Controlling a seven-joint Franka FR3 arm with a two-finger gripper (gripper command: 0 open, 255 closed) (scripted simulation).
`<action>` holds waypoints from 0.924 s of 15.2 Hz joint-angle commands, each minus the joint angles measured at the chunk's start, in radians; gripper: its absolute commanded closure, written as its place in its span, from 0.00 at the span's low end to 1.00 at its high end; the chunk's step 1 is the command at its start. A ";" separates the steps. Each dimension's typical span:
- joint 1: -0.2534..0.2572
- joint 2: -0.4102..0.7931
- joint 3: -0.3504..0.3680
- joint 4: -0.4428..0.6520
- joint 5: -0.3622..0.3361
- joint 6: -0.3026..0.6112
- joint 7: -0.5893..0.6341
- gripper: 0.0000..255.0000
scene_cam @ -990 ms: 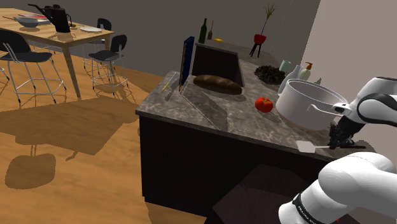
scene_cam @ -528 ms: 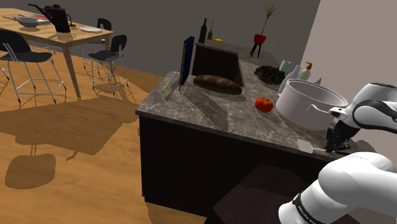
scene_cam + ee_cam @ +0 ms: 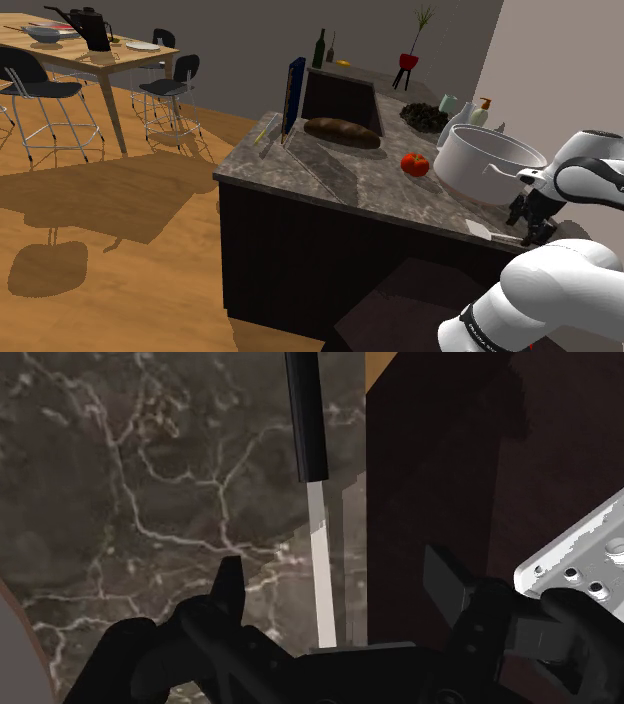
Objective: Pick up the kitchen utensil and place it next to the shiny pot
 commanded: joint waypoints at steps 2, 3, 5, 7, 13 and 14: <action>0.000 0.000 0.000 0.000 0.000 0.000 0.000 0.00; 0.000 -0.013 0.036 0.016 0.032 -0.031 -0.006 0.00; 0.004 -0.031 0.104 0.053 0.092 -0.091 -0.016 0.00; 0.008 -0.036 0.129 0.069 0.114 -0.114 -0.019 0.00; 0.008 -0.037 0.129 0.069 0.114 -0.115 -0.019 0.00; 0.008 -0.037 0.129 0.069 0.114 -0.115 -0.019 0.00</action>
